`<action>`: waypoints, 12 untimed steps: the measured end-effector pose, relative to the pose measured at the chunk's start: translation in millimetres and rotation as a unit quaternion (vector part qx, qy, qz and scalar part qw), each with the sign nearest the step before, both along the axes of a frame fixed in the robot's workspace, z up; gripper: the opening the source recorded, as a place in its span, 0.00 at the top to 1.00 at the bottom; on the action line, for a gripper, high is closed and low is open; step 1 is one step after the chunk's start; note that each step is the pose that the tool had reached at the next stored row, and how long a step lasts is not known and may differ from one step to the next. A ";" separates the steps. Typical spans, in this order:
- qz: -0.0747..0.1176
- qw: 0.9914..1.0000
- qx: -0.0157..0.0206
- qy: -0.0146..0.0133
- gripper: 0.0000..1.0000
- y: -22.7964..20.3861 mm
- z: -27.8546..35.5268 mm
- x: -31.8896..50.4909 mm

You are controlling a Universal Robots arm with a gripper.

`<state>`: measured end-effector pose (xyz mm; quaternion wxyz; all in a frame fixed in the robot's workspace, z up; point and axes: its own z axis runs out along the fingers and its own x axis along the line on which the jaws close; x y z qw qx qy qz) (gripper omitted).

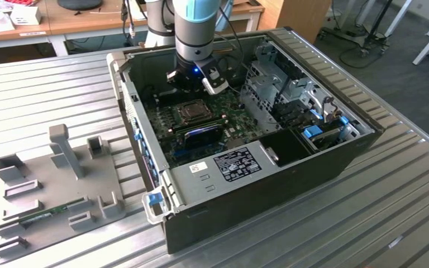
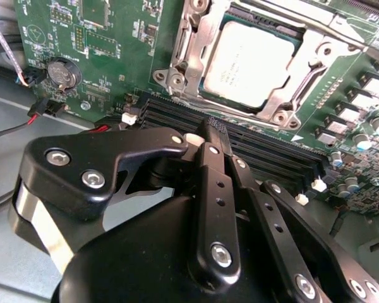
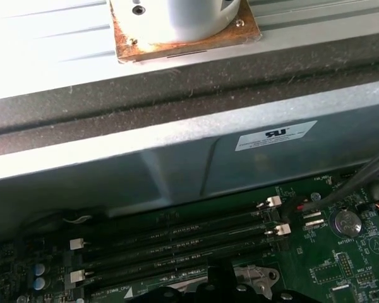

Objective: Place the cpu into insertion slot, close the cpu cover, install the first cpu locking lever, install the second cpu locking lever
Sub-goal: 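Install the first cpu locking lever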

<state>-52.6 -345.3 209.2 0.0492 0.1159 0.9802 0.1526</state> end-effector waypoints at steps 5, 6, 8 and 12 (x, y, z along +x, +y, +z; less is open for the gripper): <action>0.000 1.000 -0.002 0.002 0.89 -0.1 0.0 0.0; 0.000 1.000 -0.002 0.002 0.89 0.0 0.0 0.0; 0.000 1.000 -0.006 0.005 0.89 0.0 0.0 0.0; 0.000 1.000 -0.017 0.016 0.89 0.0 0.0 0.0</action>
